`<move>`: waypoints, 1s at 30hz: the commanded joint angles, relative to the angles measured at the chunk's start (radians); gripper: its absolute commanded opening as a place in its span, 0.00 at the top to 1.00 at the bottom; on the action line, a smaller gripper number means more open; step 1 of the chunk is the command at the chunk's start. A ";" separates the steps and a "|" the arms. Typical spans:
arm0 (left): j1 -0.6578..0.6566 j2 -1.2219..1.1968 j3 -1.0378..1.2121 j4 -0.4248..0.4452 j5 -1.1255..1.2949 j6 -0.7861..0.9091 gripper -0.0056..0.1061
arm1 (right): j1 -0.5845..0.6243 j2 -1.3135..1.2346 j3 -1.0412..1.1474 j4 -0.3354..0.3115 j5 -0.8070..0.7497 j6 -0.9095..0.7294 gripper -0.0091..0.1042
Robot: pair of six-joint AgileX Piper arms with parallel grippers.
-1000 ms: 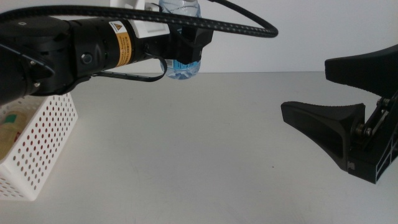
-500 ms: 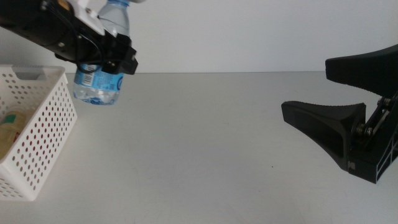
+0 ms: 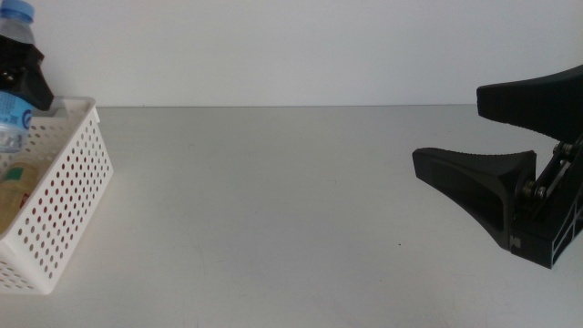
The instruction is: Use arms to grab the bottles and put them into the dustbin to the left of the table.
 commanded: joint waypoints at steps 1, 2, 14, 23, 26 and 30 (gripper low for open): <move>0.048 -0.014 -0.076 -0.024 0.057 0.042 0.97 | 0.003 -0.005 -0.033 -0.008 -0.078 -0.008 0.15; 0.064 0.001 -0.081 -0.023 0.057 0.061 0.97 | 0.003 -0.005 -0.033 -0.008 -0.078 -0.008 0.15; 0.097 0.217 -0.078 0.126 0.057 0.013 0.96 | 0.003 -0.005 -0.033 -0.008 -0.078 -0.008 0.15; 0.097 0.260 -0.019 0.111 0.046 0.065 0.53 | 0.003 -0.005 -0.033 -0.008 -0.078 -0.008 0.15; 0.097 0.261 -0.016 0.131 0.048 0.043 0.23 | 0.003 -0.005 -0.033 -0.008 -0.078 -0.008 0.15; 0.095 0.261 -0.016 0.134 0.058 0.027 0.11 | 0.003 -0.005 -0.033 -0.008 -0.078 -0.008 0.15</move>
